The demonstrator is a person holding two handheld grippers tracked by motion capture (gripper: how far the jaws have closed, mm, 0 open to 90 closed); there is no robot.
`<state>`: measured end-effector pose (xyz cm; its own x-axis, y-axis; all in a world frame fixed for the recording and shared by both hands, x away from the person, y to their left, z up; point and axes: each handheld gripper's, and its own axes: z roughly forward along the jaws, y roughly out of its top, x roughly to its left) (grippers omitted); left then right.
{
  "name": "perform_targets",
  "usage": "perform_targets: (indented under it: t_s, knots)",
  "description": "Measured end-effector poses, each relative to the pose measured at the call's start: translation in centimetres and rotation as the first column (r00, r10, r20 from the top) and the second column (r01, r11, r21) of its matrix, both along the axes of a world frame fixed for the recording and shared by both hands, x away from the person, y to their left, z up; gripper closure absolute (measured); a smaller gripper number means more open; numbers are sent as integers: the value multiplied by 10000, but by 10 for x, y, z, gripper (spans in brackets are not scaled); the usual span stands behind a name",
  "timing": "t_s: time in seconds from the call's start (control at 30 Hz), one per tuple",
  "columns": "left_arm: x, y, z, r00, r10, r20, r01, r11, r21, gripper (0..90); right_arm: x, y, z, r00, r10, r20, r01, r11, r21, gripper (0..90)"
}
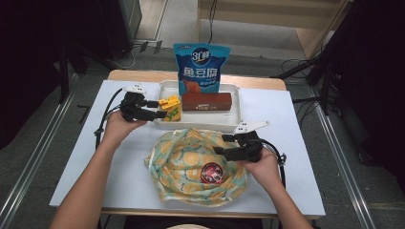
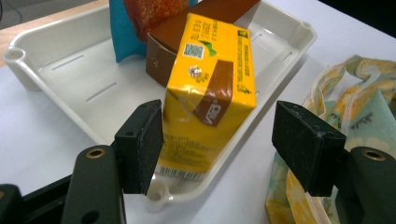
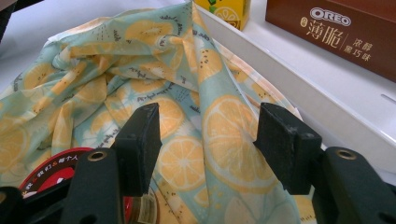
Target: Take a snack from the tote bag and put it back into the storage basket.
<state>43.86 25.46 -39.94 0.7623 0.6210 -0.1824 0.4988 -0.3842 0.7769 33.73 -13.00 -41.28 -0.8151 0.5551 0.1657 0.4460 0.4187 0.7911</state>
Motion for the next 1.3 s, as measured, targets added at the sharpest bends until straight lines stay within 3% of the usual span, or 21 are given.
perform_targets:
  t_s: [0.33, 0.67, 0.93, 1.0, 1.13, 1.23, 1.3]
  knots:
    - [-10, 8, 4, 9999, 114, -94, -113, 9999, 115, 350, 3, -1, 2, 10000, 21, 48, -21, 10000, 59, 410]
    - [-20, 15, 5, 9996, 150, -241, -151, 9999, -30, 384, 6, 3, 2, 9999, 120, 35, -120, 9999, 39, 410]
    - [-27, 12, 7, 9998, 68, -205, -66, 9999, 80, 405, 7, 6, 3, 9998, 189, 59, -190, 9998, 10, 410]
    - [-29, 11, 8, 9998, -13, -199, 16, 9999, 167, 424, 8, 7, 3, 9997, 225, 92, -225, 9997, 1, 410]
    - [-33, 8, 9, 9996, -151, -244, 157, 9995, 266, 563, 9, 8, 2, 9996, 267, 72, -267, 9996, -19, 410]
    - [-35, 5, 10, 9998, -77, -196, 84, 9993, 370, 592, 9, 9, 2, 9996, 290, 69, -289, 9996, -35, 410]
    - [-35, 4, 9, 9997, -185, -175, 187, 9997, 138, 641, 9, 10, 2, 9995, 320, 70, -319, 9995, -60, 410]
